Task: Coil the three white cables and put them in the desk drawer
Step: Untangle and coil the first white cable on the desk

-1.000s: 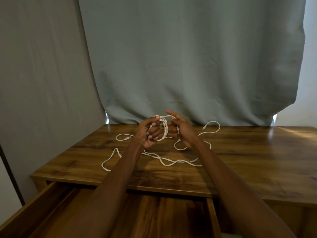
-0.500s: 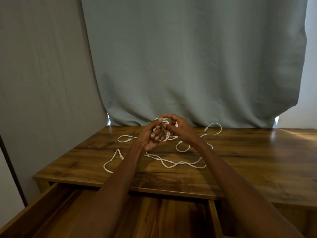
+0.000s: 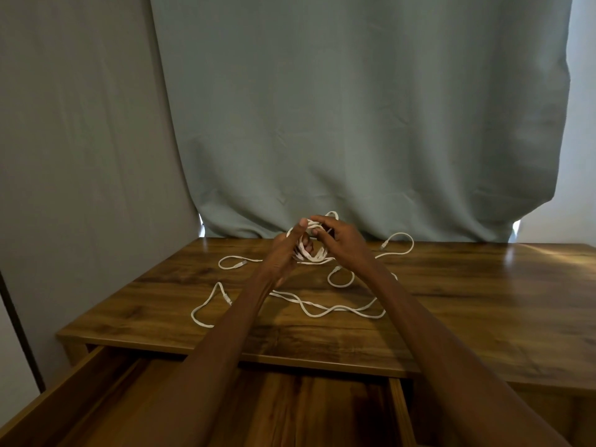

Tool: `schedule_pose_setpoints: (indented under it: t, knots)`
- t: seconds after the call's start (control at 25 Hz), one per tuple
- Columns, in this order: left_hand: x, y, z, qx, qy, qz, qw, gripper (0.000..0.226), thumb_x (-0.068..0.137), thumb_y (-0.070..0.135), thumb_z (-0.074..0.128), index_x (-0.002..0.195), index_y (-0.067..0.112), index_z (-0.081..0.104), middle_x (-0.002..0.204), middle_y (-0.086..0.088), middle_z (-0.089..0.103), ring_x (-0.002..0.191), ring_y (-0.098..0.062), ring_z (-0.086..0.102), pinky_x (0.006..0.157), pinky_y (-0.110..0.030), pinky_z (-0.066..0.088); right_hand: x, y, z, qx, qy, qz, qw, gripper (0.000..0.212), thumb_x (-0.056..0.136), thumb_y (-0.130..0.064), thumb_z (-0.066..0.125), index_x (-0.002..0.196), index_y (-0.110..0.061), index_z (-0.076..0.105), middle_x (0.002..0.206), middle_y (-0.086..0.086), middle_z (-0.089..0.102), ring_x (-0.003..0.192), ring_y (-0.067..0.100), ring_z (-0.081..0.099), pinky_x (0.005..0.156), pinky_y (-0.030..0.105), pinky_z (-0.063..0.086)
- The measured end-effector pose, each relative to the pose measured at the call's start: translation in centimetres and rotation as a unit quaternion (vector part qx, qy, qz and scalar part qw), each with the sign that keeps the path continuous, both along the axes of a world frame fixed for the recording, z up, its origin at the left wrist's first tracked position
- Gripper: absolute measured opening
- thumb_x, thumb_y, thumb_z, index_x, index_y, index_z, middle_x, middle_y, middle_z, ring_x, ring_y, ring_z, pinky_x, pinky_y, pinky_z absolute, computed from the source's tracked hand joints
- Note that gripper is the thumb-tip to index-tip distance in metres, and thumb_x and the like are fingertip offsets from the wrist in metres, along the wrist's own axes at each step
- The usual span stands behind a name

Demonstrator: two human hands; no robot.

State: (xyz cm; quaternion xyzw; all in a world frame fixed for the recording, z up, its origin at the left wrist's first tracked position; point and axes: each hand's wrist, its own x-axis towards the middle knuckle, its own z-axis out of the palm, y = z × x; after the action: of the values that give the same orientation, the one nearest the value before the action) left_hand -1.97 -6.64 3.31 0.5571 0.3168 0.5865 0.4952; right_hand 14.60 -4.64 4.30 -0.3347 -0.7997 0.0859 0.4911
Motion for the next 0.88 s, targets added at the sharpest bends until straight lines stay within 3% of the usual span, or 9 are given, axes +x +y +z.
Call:
schedule_pose_setpoints:
  t: [0.08,0.2,0.36,0.48,0.56,0.64,0.72,0.8,0.88]
  knots:
    - [0.4,-0.1,0.2,-0.012,-0.019,0.01,1.0,0.063,0.064,0.067,0.076,0.082,0.007,0.07,0.067,-0.005,0.066,0.062,-0.015,0.064,0.063,-0.029,0.054,-0.2,-0.1,-0.4,0.004,-0.014,0.009,1.0,0.036,0.101,-0.031,0.054,0.135,-0.019,0.06,0.117,0.004,0.07,0.096,0.014,0.066,0.082,0.026,0.052]
    - [0.6,0.3,-0.2,-0.023,-0.052,-0.006,0.998,0.075,0.057,0.069,0.083,0.089,0.003,0.069,0.057,0.0,0.056,0.051,-0.008,0.053,0.049,-0.021,0.047,-0.5,-0.3,-0.1,-0.022,-0.046,0.011,0.999,0.041,0.102,-0.034,0.052,0.141,-0.022,0.054,0.119,0.002,0.068,0.096,0.014,0.064,0.082,0.029,0.053]
    - [0.1,0.8,-1.0,-0.039,-0.082,-0.095,0.991,0.054,0.053,0.066,0.087,0.056,0.017,0.064,0.043,0.003,0.045,0.04,-0.006,0.046,0.045,-0.018,0.043,0.0,-0.6,1.5,-0.072,-0.109,0.037,0.991,0.026,0.099,-0.033,0.058,0.121,-0.023,0.067,0.101,-0.003,0.069,0.088,0.013,0.064,0.078,0.034,0.053]
    - [-0.3,0.8,-1.3,-0.051,-0.114,-0.145,0.982,0.057,0.055,0.063,0.088,0.049,0.017,0.054,0.04,0.001,0.044,0.037,-0.008,0.046,0.044,-0.02,0.044,0.0,-0.7,2.4,-0.103,-0.139,0.047,0.984,0.023,0.097,-0.034,0.061,0.111,-0.018,0.069,0.098,0.002,0.065,0.088,0.019,0.064,0.081,0.042,0.053]
    - [-0.3,0.7,-1.1,-0.049,-0.121,-0.169,0.977,0.055,0.058,0.062,0.087,0.05,0.016,0.057,0.04,0.001,0.046,0.037,-0.008,0.048,0.044,-0.018,0.046,0.0,-0.7,2.7,-0.126,-0.129,0.071,0.981,0.023,0.098,-0.032,0.061,0.113,-0.016,0.068,0.096,-0.001,0.066,0.087,0.016,0.064,0.081,0.036,0.052]
    - [-0.4,0.6,-0.8,-0.039,-0.123,-0.182,0.975,0.051,0.06,0.062,0.085,0.056,0.015,0.066,0.041,0.002,0.049,0.038,-0.007,0.05,0.046,-0.017,0.046,0.0,-0.9,2.8,-0.14,-0.109,0.1,0.979,0.023,0.098,-0.027,0.062,0.117,-0.015,0.069,0.094,-0.006,0.066,0.083,0.004,0.063,0.077,0.022,0.05]
    - [-0.4,1.1,-0.7,-0.051,-0.124,-0.149,0.98,0.058,0.056,0.063,0.087,0.075,0.009,0.074,0.053,-0.002,0.055,0.043,-0.007,0.052,0.047,-0.018,0.047,-0.1,-0.9,2.6,-0.135,-0.097,0.107,0.98,0.024,0.098,-0.023,0.061,0.12,-0.016,0.068,0.095,-0.009,0.068,0.082,-0.002,0.064,0.076,0.014,0.049]
    - [-0.4,1.6,-0.9,-0.062,-0.123,-0.081,0.987,0.083,0.06,0.065,0.085,0.109,0.001,0.07,0.079,-0.011,0.057,0.055,-0.011,0.056,0.053,-0.022,0.051,-0.2,-0.8,2.4,-0.116,-0.094,0.088,0.985,0.024,0.099,-0.023,0.06,0.12,-0.017,0.069,0.097,-0.007,0.071,0.085,0.005,0.067,0.079,0.022,0.053]
    - [-0.3,1.7,-1.0,-0.056,-0.12,-0.013,0.991,0.085,0.071,0.069,0.074,0.118,-0.002,0.067,0.092,-0.017,0.06,0.068,-0.018,0.063,0.066,-0.031,0.056,-0.3,-0.7,2.1,-0.091,-0.096,0.055,0.99,0.025,0.099,-0.025,0.059,0.121,-0.017,0.07,0.103,-0.002,0.073,0.091,0.014,0.068,0.082,0.031,0.054]
